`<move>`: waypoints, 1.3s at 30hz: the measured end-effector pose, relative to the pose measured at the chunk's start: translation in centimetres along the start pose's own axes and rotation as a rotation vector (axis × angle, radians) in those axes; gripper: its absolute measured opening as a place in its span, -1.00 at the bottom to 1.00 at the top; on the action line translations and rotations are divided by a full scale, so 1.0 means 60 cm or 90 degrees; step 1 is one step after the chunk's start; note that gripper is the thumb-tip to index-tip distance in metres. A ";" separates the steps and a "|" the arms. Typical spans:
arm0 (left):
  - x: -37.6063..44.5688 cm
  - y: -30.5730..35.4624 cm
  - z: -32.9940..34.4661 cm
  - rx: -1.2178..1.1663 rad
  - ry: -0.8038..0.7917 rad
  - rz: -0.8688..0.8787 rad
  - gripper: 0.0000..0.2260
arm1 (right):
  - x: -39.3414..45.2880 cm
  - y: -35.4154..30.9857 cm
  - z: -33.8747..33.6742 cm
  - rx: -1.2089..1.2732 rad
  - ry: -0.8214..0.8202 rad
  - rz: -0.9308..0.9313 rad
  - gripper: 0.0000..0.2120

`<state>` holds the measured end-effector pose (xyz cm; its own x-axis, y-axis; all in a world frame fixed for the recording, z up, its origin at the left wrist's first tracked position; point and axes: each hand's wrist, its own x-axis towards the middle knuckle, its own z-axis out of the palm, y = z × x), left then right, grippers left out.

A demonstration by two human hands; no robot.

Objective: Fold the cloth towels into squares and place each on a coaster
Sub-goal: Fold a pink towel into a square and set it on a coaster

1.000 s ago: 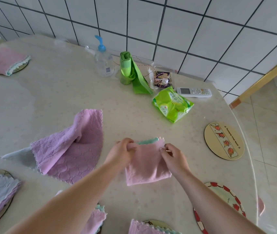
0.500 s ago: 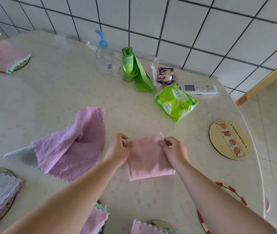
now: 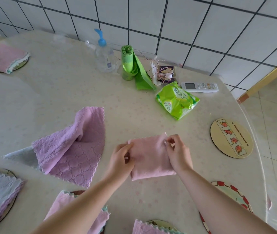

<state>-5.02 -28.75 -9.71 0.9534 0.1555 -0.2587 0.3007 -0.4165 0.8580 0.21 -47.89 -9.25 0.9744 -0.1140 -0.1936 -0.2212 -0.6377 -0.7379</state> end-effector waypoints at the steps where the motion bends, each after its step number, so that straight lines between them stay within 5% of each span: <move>1: -0.007 -0.003 0.001 -0.012 0.017 0.007 -0.57 | 0.001 -0.001 0.001 -0.003 -0.003 -0.007 -0.97; 8: -0.034 -0.014 0.007 -0.006 0.049 0.001 -0.53 | 0.000 0.009 0.013 -0.013 -0.005 -0.012 -0.97; 12: -0.041 -0.007 0.001 0.188 0.065 0.118 -0.55 | -0.005 0.009 0.017 -0.025 0.031 -0.013 -0.91; 15: -0.038 0.006 0.004 0.304 0.000 0.298 -0.63 | -0.017 0.012 0.017 -0.104 0.082 -0.194 -0.76; 19: -0.024 -0.023 0.027 0.518 -0.107 0.366 -0.52 | -0.041 0.034 0.037 -0.359 -0.037 -0.402 -0.63; 22: -0.016 -0.046 0.026 0.591 -0.132 0.347 -0.42 | -0.052 0.056 0.034 -0.480 -0.120 -0.330 -0.51; 27: -0.001 -0.050 0.011 0.649 -0.110 0.249 -0.29 | -0.058 0.068 0.013 -0.466 -0.161 -0.215 -0.25; 33: -0.042 -0.036 -0.034 0.362 0.020 0.076 -0.41 | -0.072 0.042 -0.010 -0.203 -0.056 -0.114 -0.47; 39: -0.050 0.008 -0.003 -0.065 0.016 -0.177 -0.61 | -0.063 -0.001 0.008 -0.037 -0.097 0.124 -0.67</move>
<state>-7.75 -29.26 -8.46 0.8330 0.2745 -0.4804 0.5455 -0.2618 0.7962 -3.49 -47.06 -8.80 0.8951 -0.1254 -0.4278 -0.3978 -0.6582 -0.6392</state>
